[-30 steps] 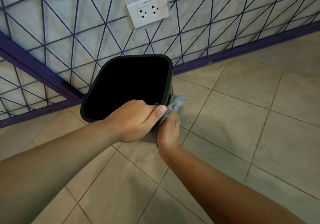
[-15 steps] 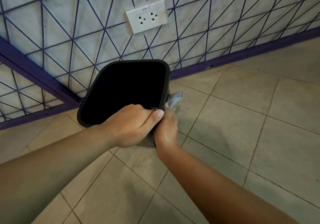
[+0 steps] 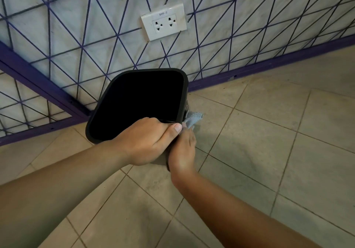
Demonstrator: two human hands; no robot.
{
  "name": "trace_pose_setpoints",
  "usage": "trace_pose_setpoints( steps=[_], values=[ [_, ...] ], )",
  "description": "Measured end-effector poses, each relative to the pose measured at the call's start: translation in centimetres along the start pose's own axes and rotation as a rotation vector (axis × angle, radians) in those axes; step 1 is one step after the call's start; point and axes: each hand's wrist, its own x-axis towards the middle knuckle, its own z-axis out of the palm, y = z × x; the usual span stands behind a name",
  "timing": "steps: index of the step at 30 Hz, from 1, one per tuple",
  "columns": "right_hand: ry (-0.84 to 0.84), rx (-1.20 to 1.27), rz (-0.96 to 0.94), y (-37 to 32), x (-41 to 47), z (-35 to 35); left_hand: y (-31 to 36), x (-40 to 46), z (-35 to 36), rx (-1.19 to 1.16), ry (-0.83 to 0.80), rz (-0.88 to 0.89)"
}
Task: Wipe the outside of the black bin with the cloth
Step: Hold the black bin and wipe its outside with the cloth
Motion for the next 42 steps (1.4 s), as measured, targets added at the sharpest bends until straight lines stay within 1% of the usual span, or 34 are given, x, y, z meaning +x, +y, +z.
trace_pose_setpoints(
  steps=[2,5,11,14,17,21,24,28,32,37,42],
  values=[
    [-0.003,0.005,-0.037,0.2,-0.9,0.0,-0.1,0.1,0.0,0.000,-0.004,-0.002],
    [0.013,0.009,-0.041,-0.2,0.8,-0.3,0.2,0.2,-0.1,0.030,0.008,0.009],
    [-0.016,-0.028,-0.097,-0.2,-0.3,0.0,0.1,0.3,-0.1,-0.008,0.000,0.018],
    [0.011,-0.037,-0.059,-0.7,1.1,-0.3,0.1,0.3,-0.1,0.001,0.013,0.018],
    [-0.011,-0.038,0.003,-0.4,0.7,0.0,-0.3,0.3,0.1,-0.006,0.005,-0.004],
    [-0.033,-0.005,0.033,-0.5,0.7,0.0,-0.3,0.3,0.1,-0.007,0.010,0.001],
    [0.004,0.008,0.085,-1.1,1.3,-0.2,-0.2,0.2,0.0,-0.013,0.015,0.013],
    [-0.016,-0.014,0.036,-0.2,0.2,0.1,-0.2,0.2,-0.1,-0.008,0.006,0.000],
    [0.018,-0.010,0.080,-0.7,2.0,-0.3,0.1,0.2,-0.2,0.018,0.005,0.011],
    [-0.026,-0.011,0.029,0.1,0.5,0.0,-0.1,0.3,-0.2,0.005,0.002,0.004],
    [0.003,-0.019,0.070,-0.7,1.6,-0.1,-0.2,0.3,-0.1,0.001,0.003,0.009]
  ],
)
